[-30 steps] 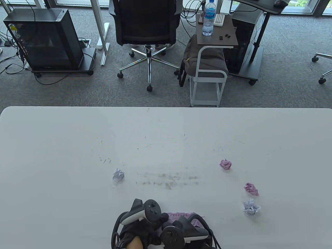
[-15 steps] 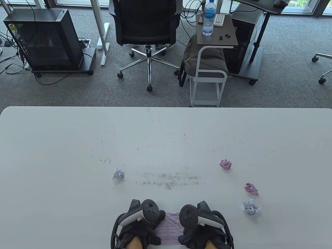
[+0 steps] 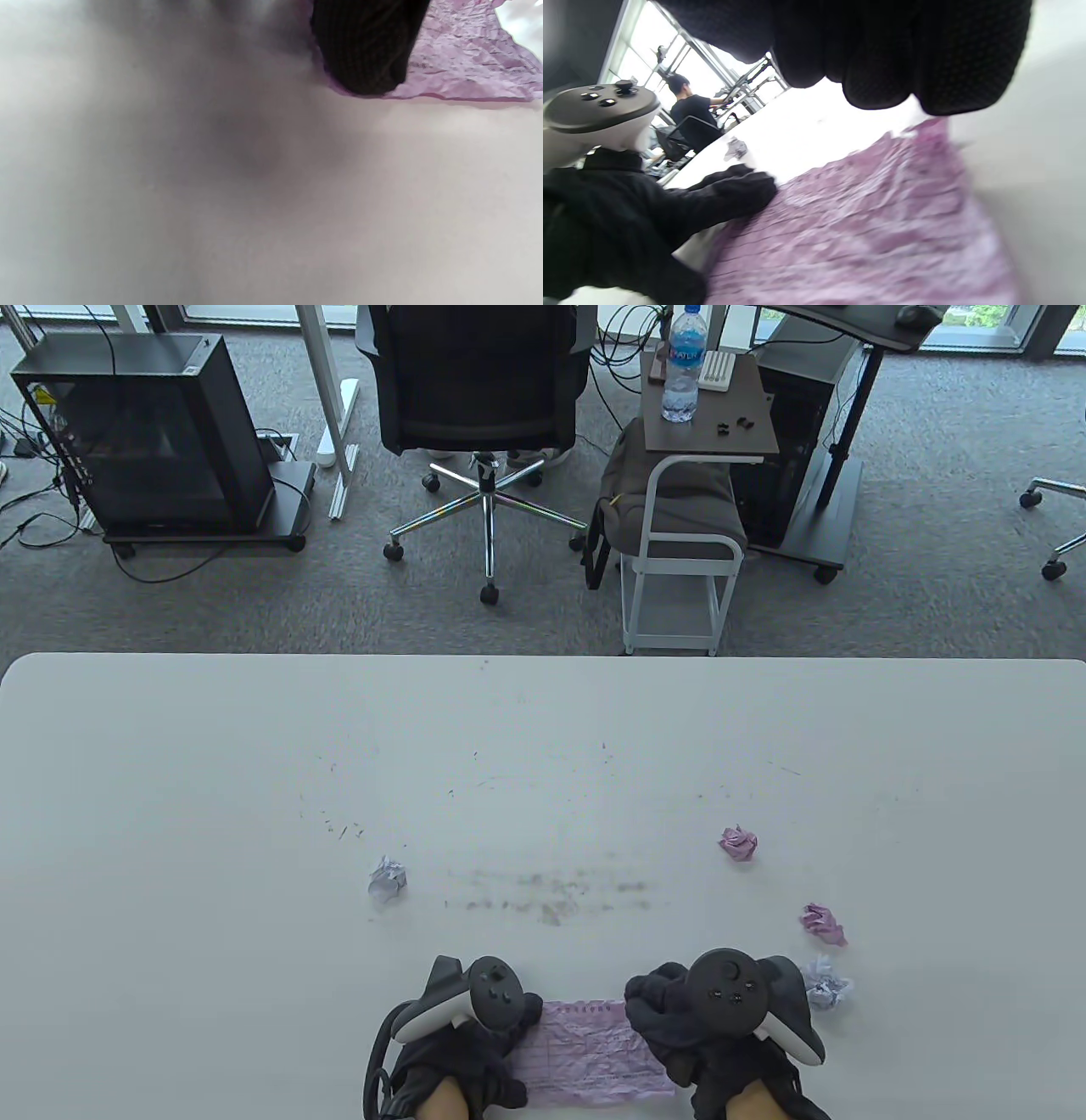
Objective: Flatten crumpled invoices and stack
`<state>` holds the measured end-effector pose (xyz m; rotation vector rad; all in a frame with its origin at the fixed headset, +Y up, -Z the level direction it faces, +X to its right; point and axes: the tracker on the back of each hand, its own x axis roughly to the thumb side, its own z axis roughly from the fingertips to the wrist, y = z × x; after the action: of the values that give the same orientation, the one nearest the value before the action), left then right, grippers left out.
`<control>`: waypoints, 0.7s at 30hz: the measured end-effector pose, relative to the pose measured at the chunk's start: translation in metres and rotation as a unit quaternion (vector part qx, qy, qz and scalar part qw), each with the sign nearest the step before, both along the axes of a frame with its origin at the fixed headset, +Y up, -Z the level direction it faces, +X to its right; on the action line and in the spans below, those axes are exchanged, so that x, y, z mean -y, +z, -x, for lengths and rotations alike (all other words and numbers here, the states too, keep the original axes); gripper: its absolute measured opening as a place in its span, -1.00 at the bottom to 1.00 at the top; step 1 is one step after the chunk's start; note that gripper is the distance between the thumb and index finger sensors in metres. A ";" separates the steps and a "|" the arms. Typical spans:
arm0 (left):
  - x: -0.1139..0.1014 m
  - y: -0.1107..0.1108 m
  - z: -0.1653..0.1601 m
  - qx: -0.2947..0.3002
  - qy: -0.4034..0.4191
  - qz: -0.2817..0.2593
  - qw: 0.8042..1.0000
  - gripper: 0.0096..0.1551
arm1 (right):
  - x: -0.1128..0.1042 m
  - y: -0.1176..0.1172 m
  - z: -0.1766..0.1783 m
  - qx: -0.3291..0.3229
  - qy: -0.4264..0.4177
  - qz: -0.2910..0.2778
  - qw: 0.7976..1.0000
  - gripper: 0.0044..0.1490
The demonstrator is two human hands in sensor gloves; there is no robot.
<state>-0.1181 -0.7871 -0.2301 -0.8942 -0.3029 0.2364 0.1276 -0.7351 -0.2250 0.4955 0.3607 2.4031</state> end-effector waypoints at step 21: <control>0.001 0.001 -0.002 0.005 0.001 -0.002 1.000 0.07 | 0.035 0.007 0.062 -0.011 0.298 -0.012 0.954 -0.39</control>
<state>-0.1163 -0.7881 -0.2295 -0.8911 -0.3124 0.2329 0.0659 -0.7705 -0.2179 0.4710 0.5534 2.9890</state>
